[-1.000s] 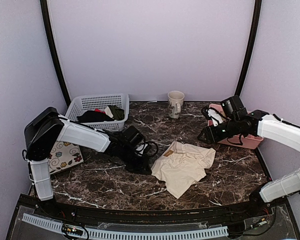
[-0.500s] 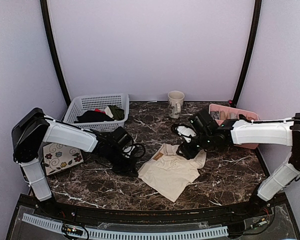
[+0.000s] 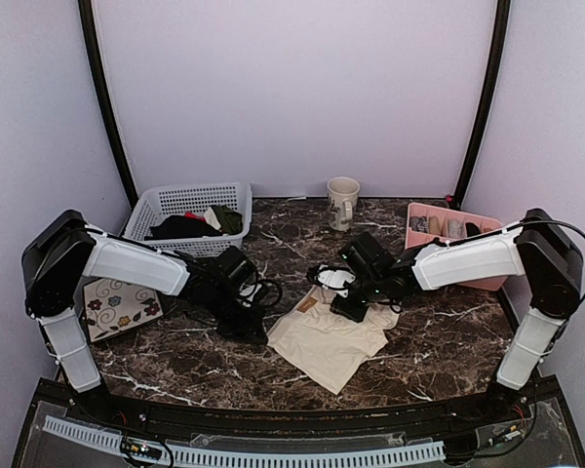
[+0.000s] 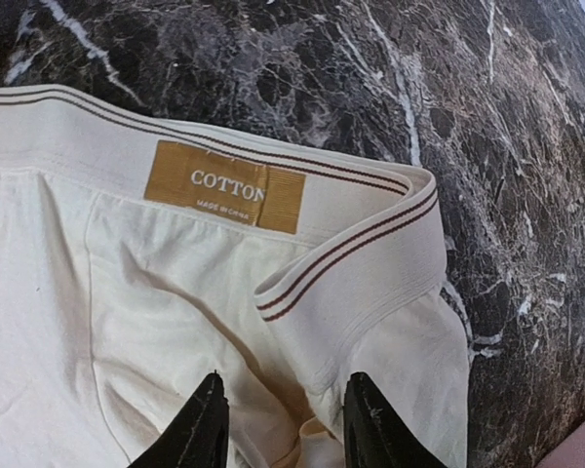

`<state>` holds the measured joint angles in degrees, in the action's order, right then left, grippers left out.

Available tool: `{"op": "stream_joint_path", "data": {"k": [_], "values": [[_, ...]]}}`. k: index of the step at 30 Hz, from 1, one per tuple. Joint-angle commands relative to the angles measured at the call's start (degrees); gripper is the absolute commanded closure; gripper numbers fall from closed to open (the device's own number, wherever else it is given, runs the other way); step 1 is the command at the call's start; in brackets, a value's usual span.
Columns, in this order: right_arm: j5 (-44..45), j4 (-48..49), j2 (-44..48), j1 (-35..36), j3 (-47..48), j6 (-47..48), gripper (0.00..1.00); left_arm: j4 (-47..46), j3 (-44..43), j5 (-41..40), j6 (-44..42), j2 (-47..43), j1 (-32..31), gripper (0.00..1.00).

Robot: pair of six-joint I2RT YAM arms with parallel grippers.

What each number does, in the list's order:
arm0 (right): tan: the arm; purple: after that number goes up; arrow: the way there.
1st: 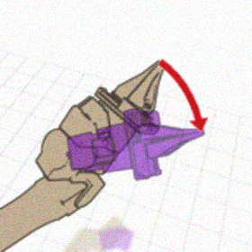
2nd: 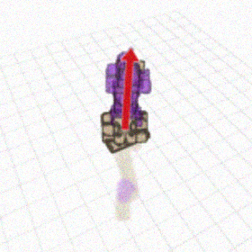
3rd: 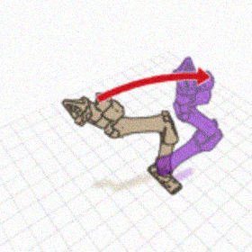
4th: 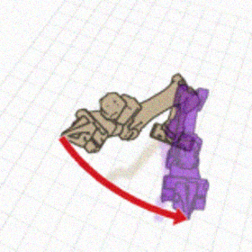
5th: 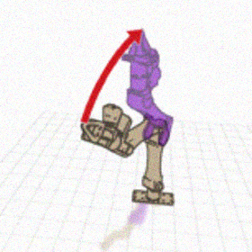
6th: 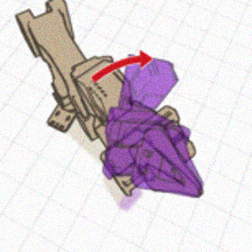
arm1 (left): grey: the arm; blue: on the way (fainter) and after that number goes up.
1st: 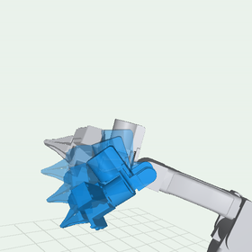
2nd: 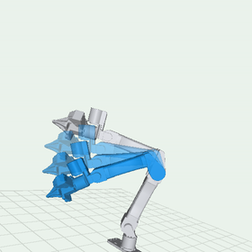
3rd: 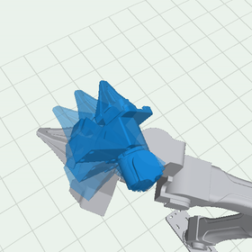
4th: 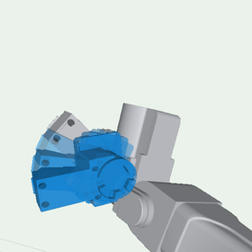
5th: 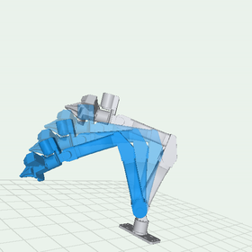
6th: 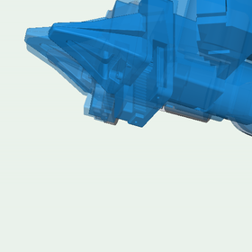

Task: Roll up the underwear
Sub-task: Pick up the underwear from the center of the board.

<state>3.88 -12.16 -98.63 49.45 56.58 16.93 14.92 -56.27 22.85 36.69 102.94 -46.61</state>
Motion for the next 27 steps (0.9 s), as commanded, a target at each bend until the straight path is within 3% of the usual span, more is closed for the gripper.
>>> {"op": "stream_joint_path", "data": {"k": [1,3,6,10,11,13,19,27], "values": [[2.4,4.4,-2.5,-0.1,2.4,3.5,0.60,2.2,0.4,-2.1,0.7,-1.6,1.0,1.00],[2.3,4.4,-3.7,-0.3,3.4,4.1,0.61,2.8,-0.2,-1.8,0.3,-1.6,1.2,0.96],[0.7,4.6,-5.0,-0.7,4.3,4.7,0.67,4.0,-0.1,-3.1,1.0,-2.9,1.6,0.80],[0.9,3.6,-5.6,-1.3,6.2,5.2,0.84,2.0,4.0,-3.9,5.6,-8.5,1.7,0.55],[0.8,3.3,-5.3,-1.4,6.7,4.6,0.89,1.2,5.6,-4.0,6.8,-10.1,1.7,0.53],[0.1,3.0,-4.9,-1.9,7.9,3.1,1.00,-1.2,8.9,-3.9,9.4,-13.1,1.7,0.51],[3.6,1.3,-4.5,-4.2,11.0,0.9,1.00,-16.9,17.8,0.1,19.0,-14.9,1.3,0.51],[4.8,1.3,-3.6,-8.0,11.2,-1.8,1.00,-20.0,11.7,-1.8,20.3,-5.2,-2.6,0.51]]}}
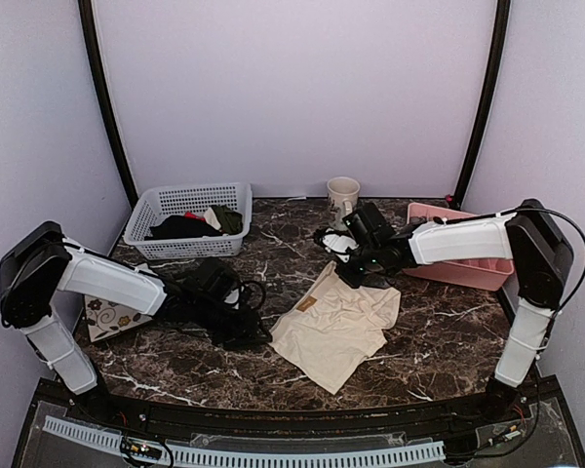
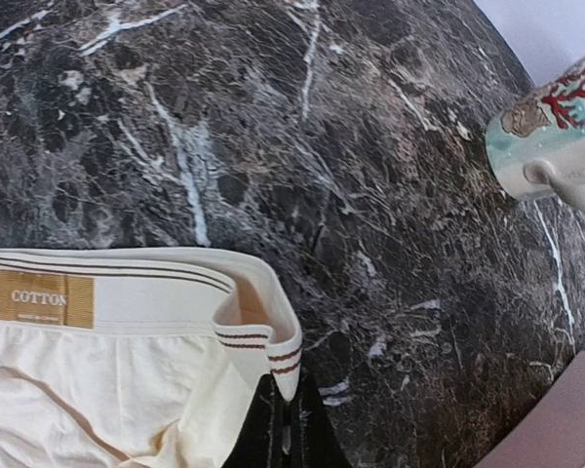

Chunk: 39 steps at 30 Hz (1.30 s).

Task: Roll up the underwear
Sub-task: Pick up the underwear from the center of the board.

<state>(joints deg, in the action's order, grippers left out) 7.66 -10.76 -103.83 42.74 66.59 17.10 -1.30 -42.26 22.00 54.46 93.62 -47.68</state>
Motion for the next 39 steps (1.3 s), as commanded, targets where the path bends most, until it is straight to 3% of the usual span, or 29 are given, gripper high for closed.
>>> {"op": "stream_joint_path", "data": {"k": [1,5,7,13,23,33,39], "values": [[1.0,-0.1,1.5,-1.4,1.2,-2.4,1.00,-3.8,-2.9,-1.4,3.2,5.3,-1.6,0.52],[1.3,-0.1,1.3,-2.3,1.5,-3.9,1.00,-3.7,-4.0,-4.5,6.5,7.6,-1.7,0.64],[1.3,0.1,1.8,-2.5,1.5,-4.2,1.00,-2.2,-5.0,-6.4,7.1,7.9,-1.7,0.76],[1.7,0.0,3.9,-3.5,2.4,-5.2,1.00,4.9,-8.3,-12.3,4.4,6.2,-0.4,1.00],[2.2,-1.0,6.6,-4.5,3.5,-6.7,1.00,17.3,-16.3,-19.7,-7.0,3.2,1.8,1.00],[-0.5,1.0,2.5,-4.9,3.2,-9.7,1.00,16.9,-17.3,-16.9,-10.3,6.6,2.7,1.00],[-1.3,1.1,1.1,-4.9,4.0,-9.1,1.00,14.1,-15.5,-15.9,-7.3,7.8,3.0,0.73]]}}
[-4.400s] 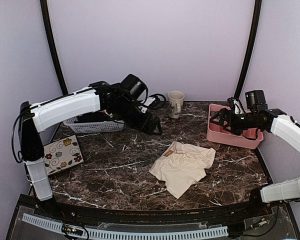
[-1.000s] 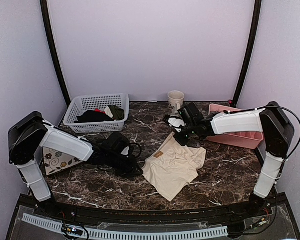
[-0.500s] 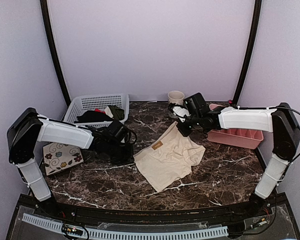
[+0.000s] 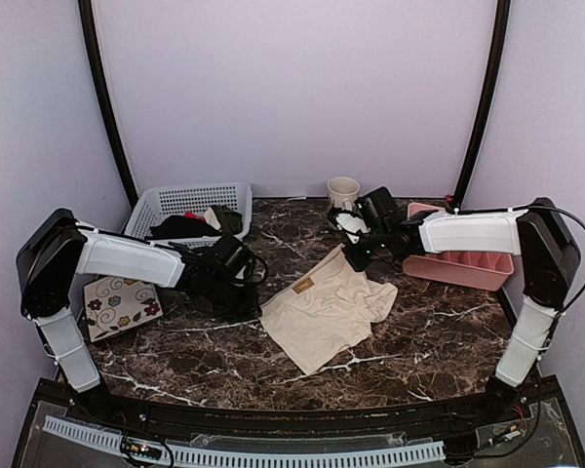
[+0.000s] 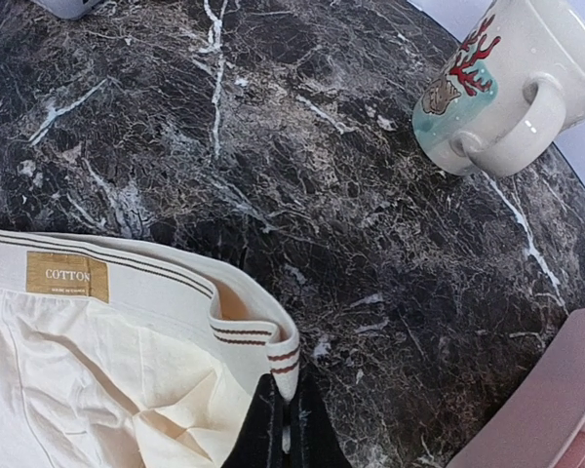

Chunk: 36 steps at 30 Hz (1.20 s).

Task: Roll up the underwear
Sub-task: Pick up the underwear from the center of the board, then flatten out the underwear at the center of the board.

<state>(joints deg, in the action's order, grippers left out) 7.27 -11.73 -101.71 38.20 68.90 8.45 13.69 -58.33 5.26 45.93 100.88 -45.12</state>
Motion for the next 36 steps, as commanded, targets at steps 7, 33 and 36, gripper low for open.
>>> {"op": "stream_joint_path", "data": {"k": [7,33,36], "values": [[-0.5,1.6,-2.1,-0.4,3.0,0.5,1.00,-2.0,-0.5,1.6,3.6,3.6,0.5,0.62],[-2.3,6.3,29.7,-0.7,0.3,-7.8,1.00,16.8,-21.1,-9.3,-32.1,-18.2,1.4,1.00],[-6.5,4.9,35.6,2.0,-2.3,-10.7,1.00,16.5,-17.6,-5.8,-33.5,-24.8,0.4,1.00]]}}
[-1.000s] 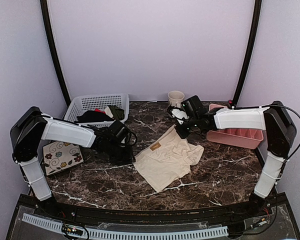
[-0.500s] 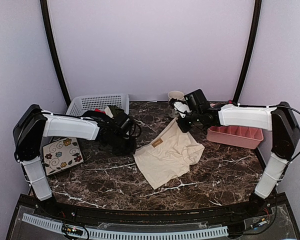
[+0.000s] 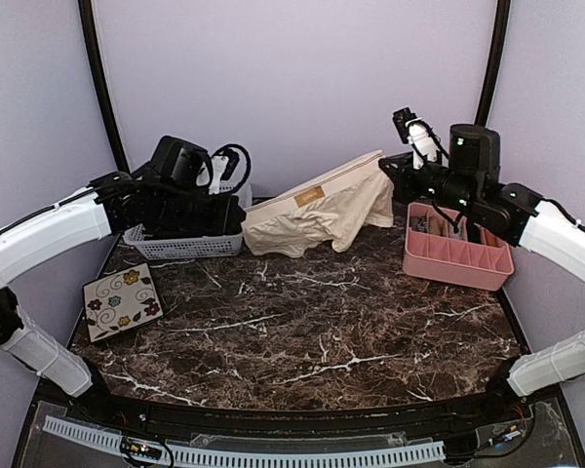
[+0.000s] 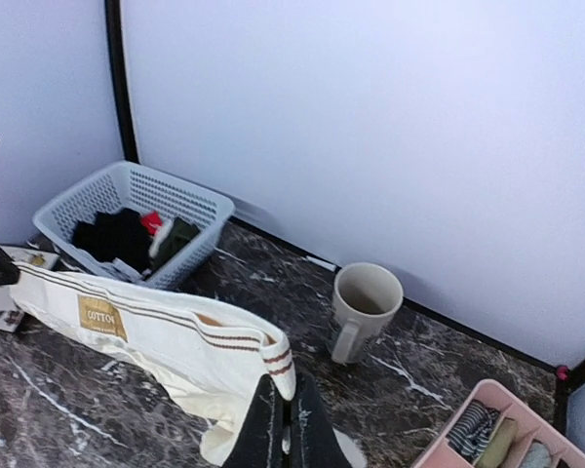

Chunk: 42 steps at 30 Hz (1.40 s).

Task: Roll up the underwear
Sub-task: Flatten out the underwear at the center of the board.

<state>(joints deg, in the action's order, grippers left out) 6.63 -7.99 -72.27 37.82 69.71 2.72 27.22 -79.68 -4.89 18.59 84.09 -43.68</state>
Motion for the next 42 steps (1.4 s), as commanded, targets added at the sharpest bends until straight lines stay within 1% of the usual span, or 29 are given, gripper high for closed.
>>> {"op": "stream_joint_path", "data": {"k": [1,3,6,8,9,11,13,16,17,18,19,20,21,22,24,26,28,30,32,35,38,42], "values": [[-6.1,0.1,8.0,3.8,-4.9,-6.4,1.00,2.7,5.2,5.6,-6.4,-10.5,-1.9,1.00],[-4.6,-2.7,11.9,7.9,-7.2,-10.7,1.00,1.1,8.9,8.0,-6.7,-15.9,-4.6,1.00],[0.4,-6.1,18.2,15.2,-10.3,-17.7,1.00,1.0,12.6,10.9,-3.3,-22.2,-6.6,1.00],[2.5,-7.8,20.8,16.9,-11.6,-22.2,1.00,1.3,13.8,11.8,-0.5,-24.1,-6.7,1.00],[3.3,-9.2,21.1,17.0,-12.0,-23.5,1.00,1.4,14.3,11.0,0.7,-24.2,-6.7,1.00],[7.3,-11.9,19.7,16.9,-13.1,-24.7,1.00,1.4,15.2,7.4,2.6,-22.4,-6.6,1.00],[11.5,-12.2,15.2,15.1,-14.7,-25.3,1.00,1.6,15.4,3.9,3.9,-17.8,-5.2,1.00],[9.6,-12.3,6.3,6.4,-15.9,-27.8,1.00,2.6,14.7,0.9,8.4,-7.9,0.9,1.00],[8.8,-11.6,2.9,3.9,-16.3,-28.1,0.83,2.0,14.4,0.0,9.4,-4.8,2.5,1.00],[7.9,-11.5,-0.6,1.3,-16.2,-28.0,0.61,1.3,13.7,0.5,9.8,-1.3,4.1,0.94],[7.4,-13.5,-4.8,-1.0,-14.9,-28.4,0.41,2.5,11.7,0.2,10.2,2.1,5.3,0.80],[7.2,-16.7,-8.7,-2.8,-12.4,-29.1,0.30,4.8,9.2,-1.3,10.5,5.4,5.9,0.67],[6.6,-19.6,-11.6,-4.2,-9.0,-29.5,0.25,7.4,7.2,-2.6,10.1,8.8,6.0,0.54],[5.2,-22.2,-13.6,-4.6,-7.7,-29.2,0.25,9.1,5.3,-3.4,9.5,9.9,6.0,0.47],[1.1,-23.5,-13.8,-4.8,-6.0,-27.7,0.25,10.6,3.7,-3.4,8.2,11.1,5.9,0.43],[-5.2,-22.7,-11.5,-4.8,-7.1,-26.1,0.27,9.1,5.5,-0.7,6.5,9.3,5.9,0.42],[-12.7,-21.9,-9.3,-4.9,-8.8,-24.8,0.31,6.8,9.5,3.5,4.5,6.3,5.6,0.44],[-20.5,-21.3,-7.5,-4.4,-11.4,-23.7,0.40,4.6,13.3,7.4,3.4,4.0,5.1,0.45],[-25.8,-19.9,-5.7,-2.7,-14.0,-23.1,0.47,2.2,16.8,12.9,3.3,2.7,4.7,0.47],[-28.9,-17.7,-4.7,1.2,-16.1,-23.5,0.53,-1.0,20.1,18.7,4.5,3.2,2.2,0.52],[-28.5,-17.4,-7.9,6.0,-14.5,-25.0,0.56,-2.3,20.6,18.8,5.9,6.0,-1.5,0.53],[-25.3,-16.9,-14.5,12.2,-10.2,-25.5,0.59,-3.1,20.9,19.0,9.3,10.5,-2.9,0.56]]}}
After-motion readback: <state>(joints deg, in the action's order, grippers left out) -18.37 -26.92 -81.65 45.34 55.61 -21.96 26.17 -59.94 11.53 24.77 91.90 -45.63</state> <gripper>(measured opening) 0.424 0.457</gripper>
